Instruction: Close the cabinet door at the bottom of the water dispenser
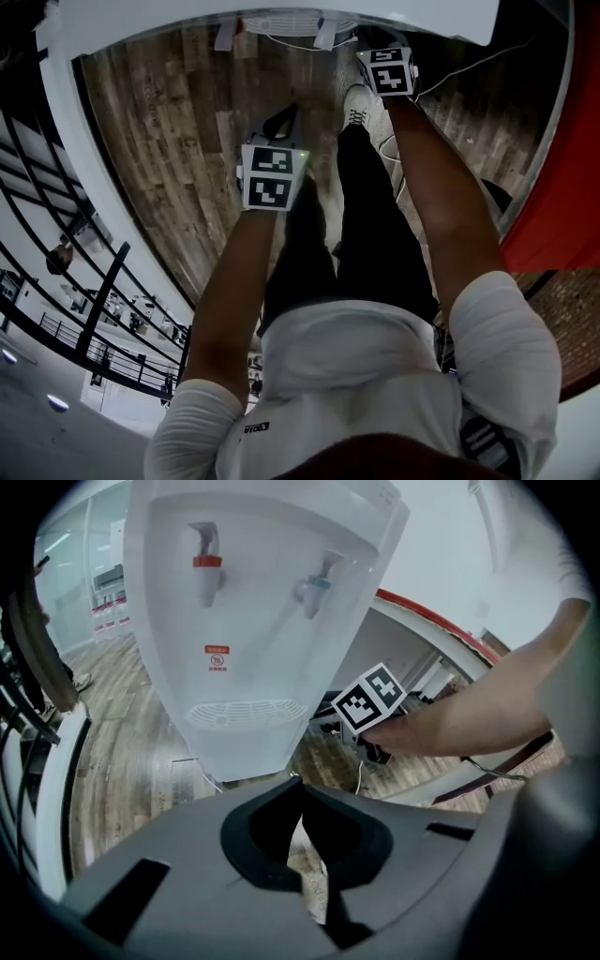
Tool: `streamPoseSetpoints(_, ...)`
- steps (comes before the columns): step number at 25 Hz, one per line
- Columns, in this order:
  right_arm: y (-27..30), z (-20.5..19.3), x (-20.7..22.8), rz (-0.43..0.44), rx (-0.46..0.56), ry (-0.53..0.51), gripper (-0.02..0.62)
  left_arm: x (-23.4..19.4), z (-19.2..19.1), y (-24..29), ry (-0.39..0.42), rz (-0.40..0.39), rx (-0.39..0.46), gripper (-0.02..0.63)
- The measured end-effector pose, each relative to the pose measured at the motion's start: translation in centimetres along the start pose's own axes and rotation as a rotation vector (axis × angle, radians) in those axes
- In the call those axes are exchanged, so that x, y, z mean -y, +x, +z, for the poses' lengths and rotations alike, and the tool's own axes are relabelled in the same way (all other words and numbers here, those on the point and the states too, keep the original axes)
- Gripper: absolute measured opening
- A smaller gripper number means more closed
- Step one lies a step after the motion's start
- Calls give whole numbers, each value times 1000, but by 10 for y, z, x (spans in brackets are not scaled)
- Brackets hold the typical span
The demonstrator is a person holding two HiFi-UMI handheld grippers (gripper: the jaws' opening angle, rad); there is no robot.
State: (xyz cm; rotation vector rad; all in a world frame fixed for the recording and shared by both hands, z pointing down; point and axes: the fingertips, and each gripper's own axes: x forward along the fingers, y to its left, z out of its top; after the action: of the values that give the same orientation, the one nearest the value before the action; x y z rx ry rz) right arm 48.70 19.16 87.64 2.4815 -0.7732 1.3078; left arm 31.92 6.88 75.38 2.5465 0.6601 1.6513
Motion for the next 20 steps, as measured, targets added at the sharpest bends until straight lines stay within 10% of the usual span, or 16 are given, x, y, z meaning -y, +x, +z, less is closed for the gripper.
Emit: streamPoseSetpoints(20, -130, 15, -52, -2, 41, 93, 101, 15, 18, -110, 9, 13, 112, -5)
